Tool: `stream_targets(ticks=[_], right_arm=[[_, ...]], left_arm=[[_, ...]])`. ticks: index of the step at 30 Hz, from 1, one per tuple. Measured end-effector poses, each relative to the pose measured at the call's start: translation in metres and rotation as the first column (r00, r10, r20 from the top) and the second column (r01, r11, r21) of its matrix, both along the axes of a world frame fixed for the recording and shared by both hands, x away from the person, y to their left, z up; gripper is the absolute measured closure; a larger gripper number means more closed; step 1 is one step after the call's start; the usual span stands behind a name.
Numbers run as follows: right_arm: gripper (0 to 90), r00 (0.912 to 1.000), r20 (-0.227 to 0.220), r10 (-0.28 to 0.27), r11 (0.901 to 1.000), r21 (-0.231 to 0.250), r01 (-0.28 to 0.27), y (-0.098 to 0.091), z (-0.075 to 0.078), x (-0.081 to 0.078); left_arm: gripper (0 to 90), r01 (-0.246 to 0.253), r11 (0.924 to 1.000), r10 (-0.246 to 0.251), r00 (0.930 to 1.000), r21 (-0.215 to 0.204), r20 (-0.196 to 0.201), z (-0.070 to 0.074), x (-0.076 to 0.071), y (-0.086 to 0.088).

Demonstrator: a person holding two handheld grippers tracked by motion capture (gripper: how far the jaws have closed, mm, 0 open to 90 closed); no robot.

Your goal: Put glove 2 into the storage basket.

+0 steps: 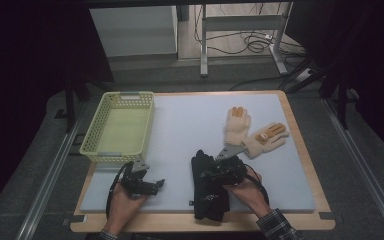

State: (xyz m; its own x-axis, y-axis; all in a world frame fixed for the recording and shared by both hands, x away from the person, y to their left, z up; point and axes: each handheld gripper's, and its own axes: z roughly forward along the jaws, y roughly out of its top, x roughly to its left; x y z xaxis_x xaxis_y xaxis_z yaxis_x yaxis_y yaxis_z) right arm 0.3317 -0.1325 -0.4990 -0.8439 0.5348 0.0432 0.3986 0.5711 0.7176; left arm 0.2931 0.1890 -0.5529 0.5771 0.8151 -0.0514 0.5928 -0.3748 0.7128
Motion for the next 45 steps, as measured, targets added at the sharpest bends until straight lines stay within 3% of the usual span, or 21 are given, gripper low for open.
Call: stream_targets(ticks=[6, 8, 9, 10, 13, 19, 21, 22, 23, 24, 28, 31, 32, 34, 37, 38, 39, 40, 42, 45], right_arm=[[51.1, 0.9943, -0.012, 0.105, 0.9934, -0.044, -0.106, -0.006, 0.000, -0.008], [51.7, 0.9930, -0.013, 0.118, 0.9910, -0.062, -0.118, -0.006, -0.001, -0.007], [55.9, 0.9899, -0.008, 0.142, 0.9821, -0.125, -0.141, -0.001, -0.007, -0.006], [55.9, 0.9899, -0.008, 0.142, 0.9821, -0.125, -0.141, -0.001, -0.007, -0.006], [76.0, 0.9887, -0.041, 0.144, 0.9806, -0.128, -0.148, 0.001, -0.010, 0.002], [83.0, 0.9961, -0.042, 0.077, 0.9902, -0.114, -0.082, 0.001, -0.007, -0.003], [83.2, 0.9992, -0.039, -0.008, 0.9981, -0.062, 0.006, -0.003, 0.001, -0.008], [83.2, 0.9992, -0.039, -0.008, 0.9981, -0.062, 0.006, -0.003, 0.001, -0.008], [83.2, 0.9976, -0.047, -0.050, 0.9986, -0.017, 0.049, -0.007, 0.008, -0.012], [83.2, 0.9976, -0.047, -0.050, 0.9986, -0.017, 0.049, -0.007, 0.008, -0.012], [83.0, 0.9897, -0.076, -0.121, 0.9898, 0.066, 0.126, -0.012, 0.024, -0.024], [83.0, 0.9862, -0.078, -0.146, 0.9848, 0.083, 0.152, -0.011, 0.026, -0.031], [82.8, 0.9829, -0.091, -0.160, 0.9792, 0.111, 0.170, -0.008, 0.025, -0.036], [82.4, 0.9801, -0.070, -0.186, 0.9763, 0.099, 0.192, -0.004, 0.020, -0.040], [78.9, 0.9744, -0.035, -0.222, 0.9739, 0.038, 0.224, -0.001, 0.007, -0.041], [74.7, 0.9736, -0.013, -0.228, 0.9734, 0.023, 0.228, -0.001, 0.002, -0.041], [63.6, 0.9738, -0.003, -0.227, 0.9738, 0.009, 0.227, -0.002, -0.002, -0.042], [55.7, 0.9763, -0.002, -0.216, 0.9763, 0.004, 0.216, -0.003, -0.004, -0.042], [50.7, 0.9761, 0.011, -0.217, 0.9760, 0.017, 0.217, -0.008, -0.003, -0.043], [55.9, 0.9679, 0.039, -0.248, 0.9682, 0.043, 0.247, -0.020, 0.005, -0.038]], left_arm=[[8.8, -0.001, 1.0000, 0.001, 1.0000, 0.000, 0.000, 0.000, 0.000, 0.000], [8.8, -0.001, 1.0000, 0.001, 1.0000, 0.000, 0.000, 0.000, 0.000, 0.000], [8.8, -0.001, 1.0000, 0.001, 1.0000, 0.000, 0.000, 0.000, 0.000, 0.000], [8.8, 0.000, 1.0000, 0.000, 1.0000, 0.001, 0.000, 0.000, 0.000, 0.000], [8.8, 0.003, 1.0000, -0.003, 1.0000, 0.005, -0.001, 0.000, 0.000, 0.000], [8.8, 0.000, 1.0000, 0.000, 1.0000, 0.001, 0.000, 0.000, 0.000, 0.000], [8.8, -0.001, 1.0000, 0.001, 1.0000, 0.000, 0.000, 0.000, 0.000, 0.000], [8.8, -0.001, 1.0000, 0.001, 1.0000, 0.000, 0.000, 0.000, 0.000, 0.000], [8.8, 0.000, 1.0000, 0.000, 1.0000, 0.000, 0.000, 0.000, 0.000, 0.000], [8.8, 0.000, 1.0000, 0.000, 1.0000, 0.000, 0.000, 0.000, 0.000, 0.000], [8.8, 0.003, 1.0000, -0.003, 1.0000, 0.003, -0.001, 0.000, 0.000, 0.000], [8.8, 0.003, 1.0000, -0.003, 1.0000, 0.003, -0.001, 0.000, 0.000, 0.000], [8.8, 0.003, 1.0000, -0.003, 1.0000, 0.003, -0.001, 0.000, 0.000, 0.000], [8.8, 0.003, 1.0000, -0.003, 1.0000, 0.003, -0.001, 0.000, 0.000, 0.000], [8.8, 0.003, 1.0000, -0.003, 1.0000, 0.004, -0.001, 0.000, 0.000, 0.000], [8.8, 0.003, 1.0000, -0.003, 1.0000, 0.004, -0.001, 0.000, 0.000, 0.000], [8.8, 0.002, 1.0000, -0.002, 1.0000, 0.003, -0.001, 0.000, 0.000, 0.000], [8.8, 0.003, 1.0000, -0.003, 1.0000, 0.004, -0.001, 0.000, 0.000, 0.000], [8.8, 0.003, 1.0000, -0.003, 1.0000, 0.004, -0.001, 0.000, 0.000, 0.000], [8.8, 0.003, 1.0000, -0.003, 1.0000, 0.004, -0.001, 0.000, 0.000, 0.000]])
